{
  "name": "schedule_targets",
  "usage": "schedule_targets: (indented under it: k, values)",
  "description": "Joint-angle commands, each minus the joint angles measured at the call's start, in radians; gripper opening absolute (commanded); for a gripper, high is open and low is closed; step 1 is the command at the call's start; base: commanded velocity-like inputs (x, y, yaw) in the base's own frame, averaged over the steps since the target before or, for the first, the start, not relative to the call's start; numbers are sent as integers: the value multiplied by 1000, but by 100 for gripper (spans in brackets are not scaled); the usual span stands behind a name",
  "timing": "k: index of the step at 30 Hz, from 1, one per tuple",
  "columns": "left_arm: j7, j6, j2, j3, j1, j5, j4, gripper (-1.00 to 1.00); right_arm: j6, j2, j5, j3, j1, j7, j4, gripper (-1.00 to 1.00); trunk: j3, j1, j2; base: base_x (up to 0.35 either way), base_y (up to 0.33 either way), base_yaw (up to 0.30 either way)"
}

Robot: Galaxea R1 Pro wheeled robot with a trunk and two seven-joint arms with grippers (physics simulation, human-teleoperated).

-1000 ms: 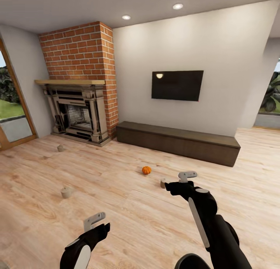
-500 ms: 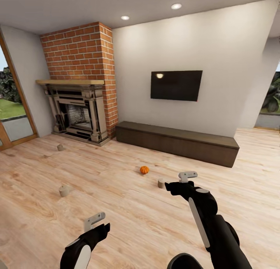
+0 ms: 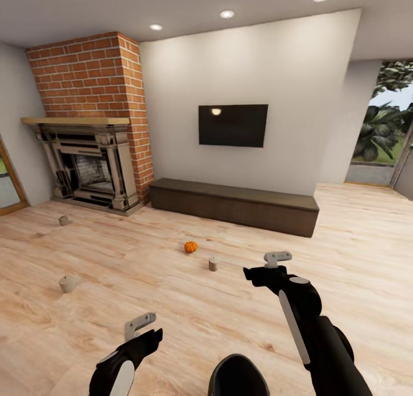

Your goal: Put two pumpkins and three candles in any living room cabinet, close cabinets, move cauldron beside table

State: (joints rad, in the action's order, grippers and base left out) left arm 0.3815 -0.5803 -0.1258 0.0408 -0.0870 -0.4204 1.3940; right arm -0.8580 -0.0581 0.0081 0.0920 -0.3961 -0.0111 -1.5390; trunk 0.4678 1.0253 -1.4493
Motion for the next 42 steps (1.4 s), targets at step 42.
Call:
schedule_targets:
  k: [42]
  values:
    - [8, -1, 1, 2, 0, -12, 3, 100, -6, 1, 1, -2, 0, -1, -19, 100, 1, 0, -1, 37, -201, -299]
